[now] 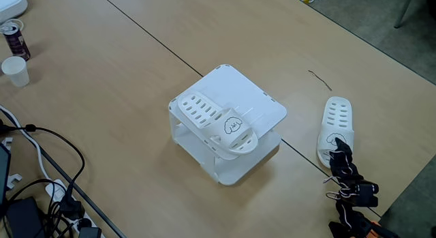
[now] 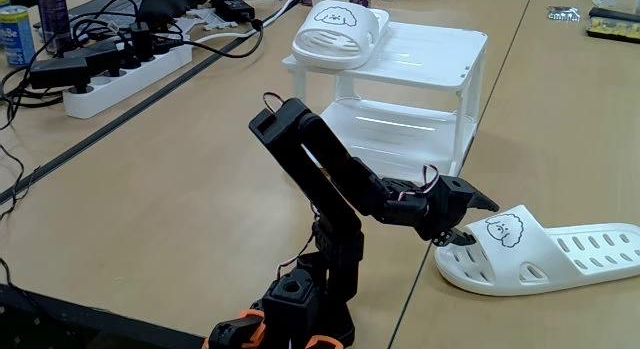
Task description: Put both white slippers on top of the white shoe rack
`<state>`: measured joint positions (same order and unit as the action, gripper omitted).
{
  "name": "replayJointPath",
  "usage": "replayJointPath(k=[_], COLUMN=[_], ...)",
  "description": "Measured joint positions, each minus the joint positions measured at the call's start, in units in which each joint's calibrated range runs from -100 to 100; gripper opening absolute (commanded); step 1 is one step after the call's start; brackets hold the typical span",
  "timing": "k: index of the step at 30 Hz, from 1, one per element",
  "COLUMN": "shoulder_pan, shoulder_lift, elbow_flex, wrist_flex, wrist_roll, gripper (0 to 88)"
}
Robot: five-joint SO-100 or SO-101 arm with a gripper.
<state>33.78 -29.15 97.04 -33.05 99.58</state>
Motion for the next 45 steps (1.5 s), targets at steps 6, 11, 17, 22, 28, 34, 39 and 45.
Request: replayJointPath(k=[6, 11, 17, 22, 28, 34, 39, 45], shoulder_pan=[0.00, 0.00, 0.00, 0.00, 1.72, 4.34, 4.42, 4.72], shoulder_lift=[6.19, 11.96, 16.49, 19.55, 22.76, 22.76, 22.76, 22.35], elbow_flex=[0.00, 0.00, -1.62, -6.65, -10.33, -10.42, -10.42, -11.77], wrist_flex=[-6.70, -12.36, -14.94, -14.94, -14.94, -14.94, -14.94, -15.62], wrist_roll=[0.00, 0.00, 0.00, 0.00, 0.00, 0.00, 0.00, 0.00], gripper=[22.5, 22.5, 22.5, 22.5, 22.4, 21.6, 0.0, 0.7])
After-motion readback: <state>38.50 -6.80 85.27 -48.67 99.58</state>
